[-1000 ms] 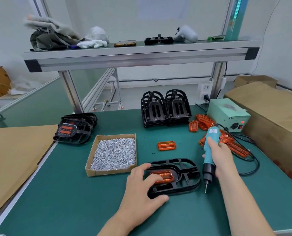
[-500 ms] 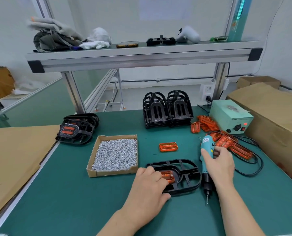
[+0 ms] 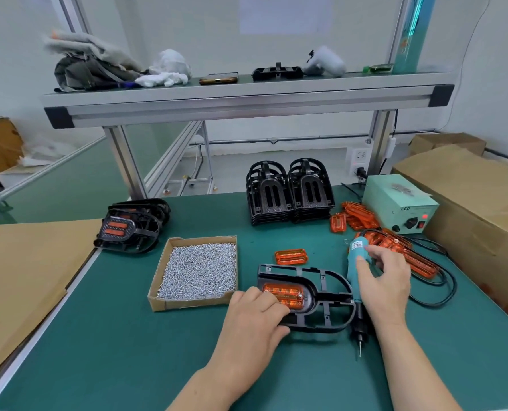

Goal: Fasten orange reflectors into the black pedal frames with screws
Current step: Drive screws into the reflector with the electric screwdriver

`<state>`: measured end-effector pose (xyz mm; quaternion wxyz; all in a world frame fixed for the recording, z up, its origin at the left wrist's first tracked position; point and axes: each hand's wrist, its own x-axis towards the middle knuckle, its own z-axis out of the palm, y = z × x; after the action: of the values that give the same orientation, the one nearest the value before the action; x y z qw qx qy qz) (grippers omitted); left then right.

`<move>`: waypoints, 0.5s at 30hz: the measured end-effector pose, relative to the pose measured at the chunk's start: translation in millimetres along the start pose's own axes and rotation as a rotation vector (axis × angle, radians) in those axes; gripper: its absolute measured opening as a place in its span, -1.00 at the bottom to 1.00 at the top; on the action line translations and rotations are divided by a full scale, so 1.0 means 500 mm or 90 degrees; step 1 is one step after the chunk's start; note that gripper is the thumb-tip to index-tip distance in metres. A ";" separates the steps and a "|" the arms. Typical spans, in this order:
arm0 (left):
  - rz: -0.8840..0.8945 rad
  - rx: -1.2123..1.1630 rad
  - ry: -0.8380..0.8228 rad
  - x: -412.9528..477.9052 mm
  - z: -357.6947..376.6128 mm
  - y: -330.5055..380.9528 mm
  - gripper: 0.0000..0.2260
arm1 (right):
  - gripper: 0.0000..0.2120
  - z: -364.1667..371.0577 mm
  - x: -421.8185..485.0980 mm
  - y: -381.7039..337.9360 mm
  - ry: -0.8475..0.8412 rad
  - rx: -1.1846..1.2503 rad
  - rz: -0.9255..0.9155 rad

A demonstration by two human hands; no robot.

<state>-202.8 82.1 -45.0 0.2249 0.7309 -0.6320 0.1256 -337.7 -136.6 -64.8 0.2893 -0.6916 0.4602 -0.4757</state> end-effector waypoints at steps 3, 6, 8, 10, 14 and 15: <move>-0.022 -0.033 0.028 0.000 -0.004 -0.013 -0.80 | -0.47 0.001 -0.005 -0.012 -0.126 0.048 -0.133; -0.052 -0.060 0.044 0.002 -0.013 -0.029 -0.81 | -0.31 0.000 -0.008 -0.025 -0.251 0.064 -0.186; -0.074 -0.086 0.048 0.006 -0.020 -0.040 -0.81 | -0.25 -0.003 -0.005 -0.030 -0.299 0.052 -0.204; -0.101 -0.121 0.060 0.012 -0.029 -0.048 -0.80 | -0.19 -0.006 -0.002 -0.038 -0.355 0.037 -0.226; -0.118 -0.130 0.097 0.023 -0.045 -0.063 -0.81 | -0.21 -0.006 -0.011 -0.059 -0.430 0.056 -0.263; -0.123 -0.138 0.096 0.026 -0.048 -0.065 -0.81 | -0.25 -0.004 -0.016 -0.062 -0.411 0.061 -0.272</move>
<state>-166.3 85.8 -23.7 0.3603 0.7481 -0.5500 0.0892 -329.5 -116.6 -41.3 0.3456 -0.8716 0.1684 -0.3041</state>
